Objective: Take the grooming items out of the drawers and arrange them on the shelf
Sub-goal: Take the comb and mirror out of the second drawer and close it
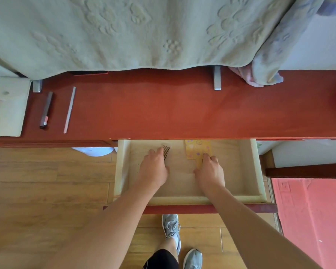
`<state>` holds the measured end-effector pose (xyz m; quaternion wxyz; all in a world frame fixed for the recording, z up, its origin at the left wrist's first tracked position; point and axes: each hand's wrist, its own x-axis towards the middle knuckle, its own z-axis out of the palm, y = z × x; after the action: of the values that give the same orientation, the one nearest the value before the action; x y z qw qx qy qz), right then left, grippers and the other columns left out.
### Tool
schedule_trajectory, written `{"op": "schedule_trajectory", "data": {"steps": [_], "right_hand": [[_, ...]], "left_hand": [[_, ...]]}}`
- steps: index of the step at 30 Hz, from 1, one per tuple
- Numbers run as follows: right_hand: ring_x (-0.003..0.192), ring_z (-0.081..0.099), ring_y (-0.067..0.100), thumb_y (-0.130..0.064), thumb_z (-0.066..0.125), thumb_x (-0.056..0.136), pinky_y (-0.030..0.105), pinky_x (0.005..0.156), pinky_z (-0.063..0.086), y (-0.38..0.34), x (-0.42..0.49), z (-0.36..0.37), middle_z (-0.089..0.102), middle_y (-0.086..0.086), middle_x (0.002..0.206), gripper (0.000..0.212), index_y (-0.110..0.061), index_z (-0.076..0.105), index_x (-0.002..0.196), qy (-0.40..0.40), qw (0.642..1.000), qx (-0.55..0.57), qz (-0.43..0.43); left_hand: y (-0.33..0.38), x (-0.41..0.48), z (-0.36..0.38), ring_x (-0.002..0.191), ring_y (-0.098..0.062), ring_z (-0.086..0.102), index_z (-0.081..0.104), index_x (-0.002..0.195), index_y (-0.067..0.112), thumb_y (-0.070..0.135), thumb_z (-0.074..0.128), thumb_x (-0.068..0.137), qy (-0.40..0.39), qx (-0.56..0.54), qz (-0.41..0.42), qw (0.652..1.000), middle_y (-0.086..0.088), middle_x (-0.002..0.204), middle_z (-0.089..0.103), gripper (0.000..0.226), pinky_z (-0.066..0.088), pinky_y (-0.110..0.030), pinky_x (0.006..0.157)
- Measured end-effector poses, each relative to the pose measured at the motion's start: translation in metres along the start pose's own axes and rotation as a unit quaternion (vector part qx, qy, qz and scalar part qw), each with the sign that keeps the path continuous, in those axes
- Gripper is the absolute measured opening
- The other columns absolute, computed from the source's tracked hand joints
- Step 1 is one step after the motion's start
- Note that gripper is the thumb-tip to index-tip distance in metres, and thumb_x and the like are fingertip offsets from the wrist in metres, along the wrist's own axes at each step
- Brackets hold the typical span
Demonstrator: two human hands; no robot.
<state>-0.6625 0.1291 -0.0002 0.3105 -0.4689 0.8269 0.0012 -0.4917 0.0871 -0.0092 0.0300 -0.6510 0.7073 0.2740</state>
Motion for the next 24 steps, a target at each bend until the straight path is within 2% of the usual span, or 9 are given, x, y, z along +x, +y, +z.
{"op": "schedule_trajectory", "data": {"steps": [5, 9, 13, 19, 24], "right_hand": [[0.089, 0.058, 0.035, -0.005, 0.053, 0.086, 0.034, 0.067, 0.042, -0.002, 0.002, 0.003, 0.05, 0.014, 0.116, 0.04, -0.006, 0.046, 0.125, -0.01, 1.0, 0.012, 0.002], [0.078, 0.047, 0.026, -0.012, 0.058, 0.082, 0.031, 0.067, 0.04, 0.001, 0.002, 0.0, 0.052, 0.011, 0.103, 0.05, -0.009, 0.045, 0.13, 0.0, 1.0, 0.02, 0.007], [0.085, 0.055, 0.028, -0.017, 0.06, 0.08, 0.032, 0.071, 0.044, 0.004, 0.0, -0.004, 0.058, 0.011, 0.098, 0.058, -0.011, 0.044, 0.136, 0.011, 1.0, 0.022, -0.001], [0.077, 0.054, 0.026, -0.017, 0.058, 0.077, 0.03, 0.065, 0.04, 0.006, -0.005, -0.009, 0.061, 0.006, 0.089, 0.048, -0.012, 0.054, 0.124, 0.024, 0.999, 0.026, -0.009], [0.086, 0.06, 0.027, -0.017, 0.06, 0.077, 0.032, 0.074, 0.05, 0.007, -0.012, -0.016, 0.066, 0.006, 0.093, 0.057, -0.022, 0.055, 0.134, 0.031, 0.998, 0.052, -0.027]], "left_hand": [[-0.001, 0.0, -0.002, 0.1, -0.034, 0.057, 0.044, 0.136, 0.015, 0.017, 0.061, 0.084, -0.02, -0.026, -0.022, 0.999, -0.009, 0.108, 0.052, 0.055, 0.043, -0.035, 0.073], [-0.002, -0.002, -0.004, 0.103, -0.033, 0.057, 0.042, 0.14, 0.015, 0.016, 0.061, 0.083, -0.026, -0.051, -0.029, 0.998, -0.01, 0.11, 0.053, 0.06, 0.049, -0.036, 0.081], [-0.003, -0.004, -0.006, 0.107, -0.03, 0.053, 0.046, 0.136, 0.013, 0.014, 0.062, 0.081, -0.019, -0.054, -0.035, 0.998, -0.009, 0.109, 0.055, 0.057, 0.046, -0.035, 0.085], [0.001, -0.007, -0.011, 0.1, -0.03, 0.059, 0.051, 0.131, 0.013, 0.017, 0.065, 0.08, -0.019, -0.051, -0.05, 0.997, -0.007, 0.108, 0.055, 0.052, 0.051, -0.037, 0.08], [0.006, -0.017, -0.017, 0.1, -0.03, 0.059, 0.053, 0.129, 0.015, 0.02, 0.068, 0.08, 0.002, -0.059, -0.053, 0.997, -0.007, 0.109, 0.055, 0.052, 0.052, -0.038, 0.08]]}}
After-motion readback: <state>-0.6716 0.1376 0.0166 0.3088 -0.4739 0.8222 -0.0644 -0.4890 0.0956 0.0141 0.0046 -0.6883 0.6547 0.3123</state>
